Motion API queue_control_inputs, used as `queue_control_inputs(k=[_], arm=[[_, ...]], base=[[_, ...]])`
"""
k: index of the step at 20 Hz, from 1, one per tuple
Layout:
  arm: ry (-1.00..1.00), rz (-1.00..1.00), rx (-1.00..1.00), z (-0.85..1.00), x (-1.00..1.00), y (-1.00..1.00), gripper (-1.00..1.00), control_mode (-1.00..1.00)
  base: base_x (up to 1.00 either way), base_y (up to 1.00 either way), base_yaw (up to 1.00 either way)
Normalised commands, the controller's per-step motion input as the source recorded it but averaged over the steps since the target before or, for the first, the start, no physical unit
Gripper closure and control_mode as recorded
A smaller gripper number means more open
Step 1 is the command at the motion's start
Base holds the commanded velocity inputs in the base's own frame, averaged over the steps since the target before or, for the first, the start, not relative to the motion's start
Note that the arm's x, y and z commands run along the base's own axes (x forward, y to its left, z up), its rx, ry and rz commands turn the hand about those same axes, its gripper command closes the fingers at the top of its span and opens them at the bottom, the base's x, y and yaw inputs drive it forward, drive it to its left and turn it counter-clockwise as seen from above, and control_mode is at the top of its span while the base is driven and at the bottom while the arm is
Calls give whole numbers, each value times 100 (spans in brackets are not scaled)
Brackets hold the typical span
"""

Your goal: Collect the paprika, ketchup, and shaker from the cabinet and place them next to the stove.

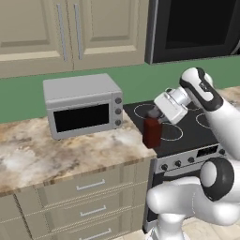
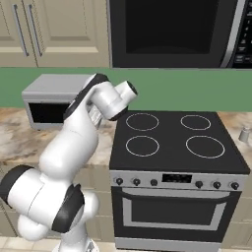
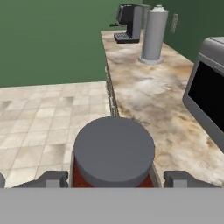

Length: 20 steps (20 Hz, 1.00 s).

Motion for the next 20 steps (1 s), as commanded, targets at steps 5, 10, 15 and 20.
queue_control_inputs(k=[5,10,15,20], arm=[[3,4,0,-21,41,6,100,-100],[2,3,0,-23,38,3,100,-100],[0,3,0,-26,29,1,100,-100],[2,3,0,-25,25,7,100,-100]], base=[[0,0,0],[0,0,0],[0,0,0],[0,0,0]])
